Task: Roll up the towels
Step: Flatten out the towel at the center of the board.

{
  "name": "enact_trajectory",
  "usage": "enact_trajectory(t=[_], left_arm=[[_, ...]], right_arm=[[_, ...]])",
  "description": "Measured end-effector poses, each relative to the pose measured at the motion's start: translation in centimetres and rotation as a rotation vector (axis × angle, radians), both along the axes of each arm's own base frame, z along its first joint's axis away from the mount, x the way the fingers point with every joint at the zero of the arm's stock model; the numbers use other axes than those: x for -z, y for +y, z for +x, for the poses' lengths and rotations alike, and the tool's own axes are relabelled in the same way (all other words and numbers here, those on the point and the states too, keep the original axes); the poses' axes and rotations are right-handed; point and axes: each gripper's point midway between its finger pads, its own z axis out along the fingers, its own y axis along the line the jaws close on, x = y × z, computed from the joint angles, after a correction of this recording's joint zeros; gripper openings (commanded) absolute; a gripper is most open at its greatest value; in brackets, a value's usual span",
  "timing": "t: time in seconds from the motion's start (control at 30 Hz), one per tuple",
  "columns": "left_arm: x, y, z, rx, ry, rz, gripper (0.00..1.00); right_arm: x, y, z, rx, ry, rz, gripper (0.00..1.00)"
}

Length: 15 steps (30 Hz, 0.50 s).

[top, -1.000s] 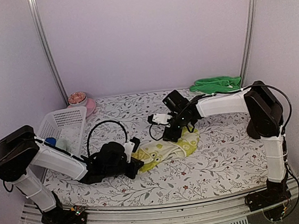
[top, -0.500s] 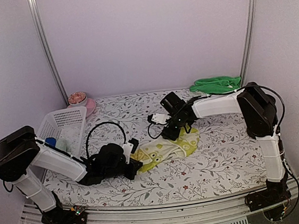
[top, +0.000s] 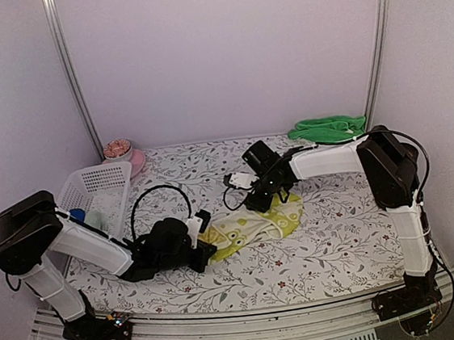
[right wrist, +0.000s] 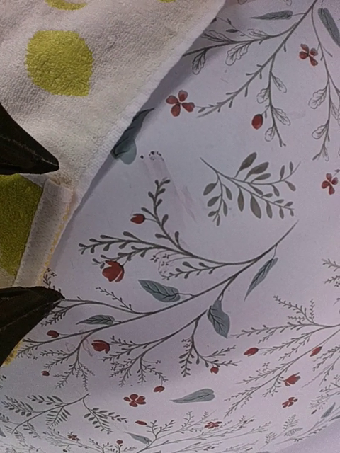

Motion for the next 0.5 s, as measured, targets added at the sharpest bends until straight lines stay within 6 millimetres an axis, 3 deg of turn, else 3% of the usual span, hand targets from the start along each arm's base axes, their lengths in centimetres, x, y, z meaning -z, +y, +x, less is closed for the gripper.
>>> enact_trajectory(t=[0.2,0.5], left_arm=[[0.0,0.0,0.0,-0.001,0.000,-0.002,0.02],[0.1,-0.1,0.0,-0.001,0.000,-0.004,0.02]], right_arm=[[0.4,0.0,-0.1,0.000,0.008,-0.003,0.53],[1.1,0.3,-0.1,-0.001,0.029,0.004,0.40]])
